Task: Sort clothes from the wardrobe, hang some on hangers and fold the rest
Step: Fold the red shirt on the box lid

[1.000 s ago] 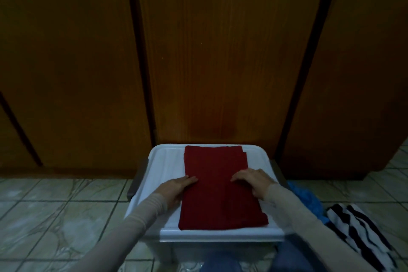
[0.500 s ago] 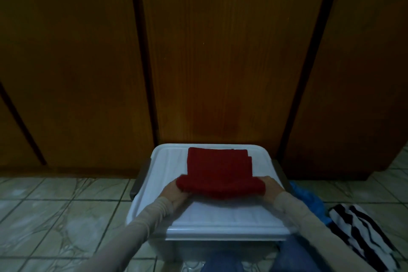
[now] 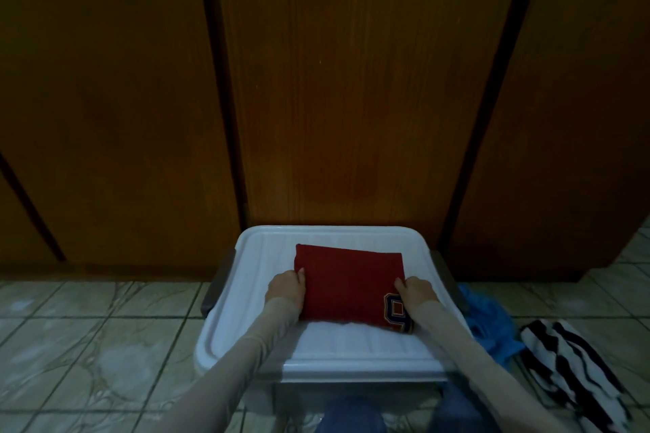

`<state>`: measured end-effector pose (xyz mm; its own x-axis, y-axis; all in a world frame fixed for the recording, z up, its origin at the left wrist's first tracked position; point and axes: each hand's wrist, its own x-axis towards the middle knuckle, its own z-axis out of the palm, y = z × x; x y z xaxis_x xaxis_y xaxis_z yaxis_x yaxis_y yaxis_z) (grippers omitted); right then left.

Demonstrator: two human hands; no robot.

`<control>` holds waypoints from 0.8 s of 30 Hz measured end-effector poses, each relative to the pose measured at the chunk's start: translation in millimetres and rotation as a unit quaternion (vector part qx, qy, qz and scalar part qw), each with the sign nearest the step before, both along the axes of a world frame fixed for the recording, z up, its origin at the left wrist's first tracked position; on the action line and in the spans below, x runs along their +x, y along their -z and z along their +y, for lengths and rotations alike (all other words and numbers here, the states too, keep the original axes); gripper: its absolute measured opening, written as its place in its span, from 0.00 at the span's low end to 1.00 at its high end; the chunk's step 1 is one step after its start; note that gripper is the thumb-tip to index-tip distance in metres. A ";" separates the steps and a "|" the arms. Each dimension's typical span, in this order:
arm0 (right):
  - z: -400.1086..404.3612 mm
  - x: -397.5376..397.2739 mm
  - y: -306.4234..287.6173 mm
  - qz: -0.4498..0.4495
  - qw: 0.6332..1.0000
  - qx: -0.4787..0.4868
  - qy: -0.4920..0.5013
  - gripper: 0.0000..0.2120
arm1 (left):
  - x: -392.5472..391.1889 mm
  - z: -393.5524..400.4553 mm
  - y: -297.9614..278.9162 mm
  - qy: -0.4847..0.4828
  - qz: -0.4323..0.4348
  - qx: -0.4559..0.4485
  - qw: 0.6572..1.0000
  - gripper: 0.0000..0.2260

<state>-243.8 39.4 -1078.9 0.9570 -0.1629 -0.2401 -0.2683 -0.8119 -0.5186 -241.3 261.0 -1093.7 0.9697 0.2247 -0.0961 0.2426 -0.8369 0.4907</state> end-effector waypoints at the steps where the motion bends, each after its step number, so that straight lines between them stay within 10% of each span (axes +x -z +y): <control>1: -0.5 0.7 1.4 -0.002 1.000 0.005 0.007 0.19 | -0.2 0.6 -0.9 -0.004 -0.008 -0.002 1.000 0.21; 11: 18.6 -4.9 -14.0 -0.245 0.965 -0.089 -0.011 0.17 | -3.3 -14.5 -11.0 0.005 -0.165 0.063 0.984 0.19; 24: 54.3 3.8 25.9 -0.081 0.975 -0.184 -0.100 0.28 | 10.6 -26.7 6.8 0.187 -0.010 0.109 0.976 0.23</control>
<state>-240.0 93.7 -1104.8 0.9989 -0.0165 -0.0444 -0.0253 -0.9783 -0.2058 -230.7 234.3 -1100.6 0.9891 -0.1316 -0.0666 -0.1068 -0.9504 0.2920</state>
